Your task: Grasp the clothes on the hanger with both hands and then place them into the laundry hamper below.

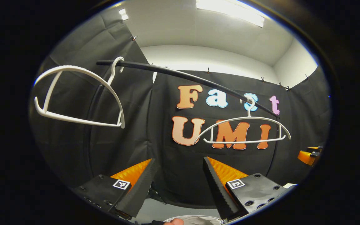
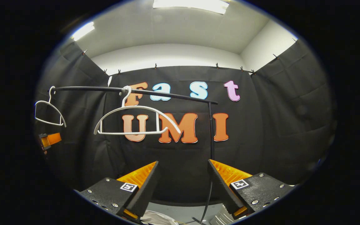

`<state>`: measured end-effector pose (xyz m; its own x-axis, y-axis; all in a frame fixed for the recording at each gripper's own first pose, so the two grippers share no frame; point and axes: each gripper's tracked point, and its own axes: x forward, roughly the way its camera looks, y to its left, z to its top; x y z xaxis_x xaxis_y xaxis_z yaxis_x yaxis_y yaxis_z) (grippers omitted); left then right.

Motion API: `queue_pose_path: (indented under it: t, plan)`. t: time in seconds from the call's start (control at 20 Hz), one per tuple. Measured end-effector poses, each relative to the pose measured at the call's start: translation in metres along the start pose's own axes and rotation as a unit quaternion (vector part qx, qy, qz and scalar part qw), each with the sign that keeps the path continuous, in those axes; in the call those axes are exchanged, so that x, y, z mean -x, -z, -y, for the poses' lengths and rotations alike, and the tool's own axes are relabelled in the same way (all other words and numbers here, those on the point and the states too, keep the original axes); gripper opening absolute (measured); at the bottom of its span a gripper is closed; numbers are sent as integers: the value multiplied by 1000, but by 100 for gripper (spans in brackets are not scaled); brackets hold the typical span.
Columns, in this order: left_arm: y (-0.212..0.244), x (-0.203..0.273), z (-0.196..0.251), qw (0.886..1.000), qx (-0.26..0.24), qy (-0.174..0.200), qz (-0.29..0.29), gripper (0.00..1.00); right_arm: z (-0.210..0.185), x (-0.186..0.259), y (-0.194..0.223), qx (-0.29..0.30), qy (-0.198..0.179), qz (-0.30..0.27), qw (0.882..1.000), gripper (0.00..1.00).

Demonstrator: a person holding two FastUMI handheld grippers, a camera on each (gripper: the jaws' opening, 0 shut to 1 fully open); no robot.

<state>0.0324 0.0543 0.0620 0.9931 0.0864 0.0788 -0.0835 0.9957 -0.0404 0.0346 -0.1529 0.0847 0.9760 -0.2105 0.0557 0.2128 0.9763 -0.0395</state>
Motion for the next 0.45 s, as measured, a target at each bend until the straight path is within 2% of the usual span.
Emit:
queue_pose_path:
  t: [0.15,0.2,0.25,0.3,0.45]
  plan:
    - [5,-4,2,1000,0,1,-2,100,-1,-1,1,-2,0,-1,1000,93]
    - [6,-6,3,1000,0,2,-4,96,0,-1,2,-1,0,-1,1000,93]
    - [7,-5,4,1000,0,3,-5,100,0,-1,3,0,1,-1,1000,93]
    - [8,-6,5,1000,2,5,-4,96,0,-2,3,0,1,-1,1000,93]
    - [8,-7,5,1000,4,5,-4,100,-1,-2,2,-3,2,-1,1000,93]
